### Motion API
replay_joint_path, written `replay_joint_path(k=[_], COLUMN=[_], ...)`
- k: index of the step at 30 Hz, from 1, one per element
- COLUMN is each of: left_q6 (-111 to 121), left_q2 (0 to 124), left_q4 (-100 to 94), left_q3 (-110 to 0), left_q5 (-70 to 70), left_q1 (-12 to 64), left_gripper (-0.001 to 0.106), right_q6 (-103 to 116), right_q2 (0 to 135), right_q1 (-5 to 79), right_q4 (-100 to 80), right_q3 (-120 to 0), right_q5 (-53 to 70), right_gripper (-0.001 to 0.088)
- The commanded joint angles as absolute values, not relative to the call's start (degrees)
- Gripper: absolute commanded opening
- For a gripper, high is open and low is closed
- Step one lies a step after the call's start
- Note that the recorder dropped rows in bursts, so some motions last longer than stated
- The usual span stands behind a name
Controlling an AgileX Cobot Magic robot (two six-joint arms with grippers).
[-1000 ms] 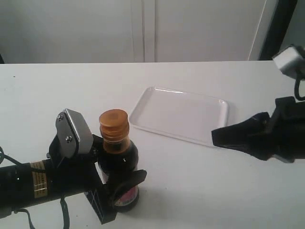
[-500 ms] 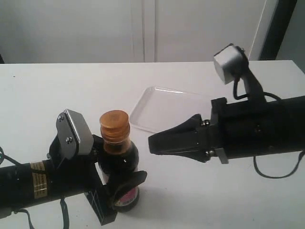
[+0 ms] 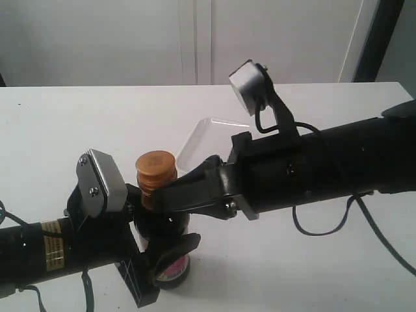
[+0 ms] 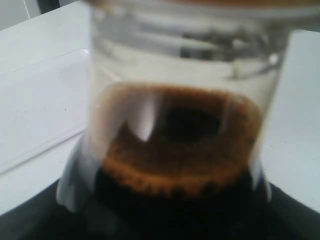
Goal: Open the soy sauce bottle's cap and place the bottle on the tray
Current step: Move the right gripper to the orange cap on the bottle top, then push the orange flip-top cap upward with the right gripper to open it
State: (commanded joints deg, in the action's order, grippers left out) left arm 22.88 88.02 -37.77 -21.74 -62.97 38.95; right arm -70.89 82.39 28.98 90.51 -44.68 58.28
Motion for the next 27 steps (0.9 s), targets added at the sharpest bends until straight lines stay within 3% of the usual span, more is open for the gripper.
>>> replay_joint_path(k=[27], left_q6=[22.2], left_q2=[88.0], left_q4=[-37.8], left_q3=[-21.7], left_q5=[-63.0], left_q1=[38.9], left_gripper=[0.000], right_q6=[-71.9], right_q2=[84.8], right_q1=[30.3], right_q4=[93.1], right_q3=[-50.4], right_q5=[55.9], right_gripper=[0.0000])
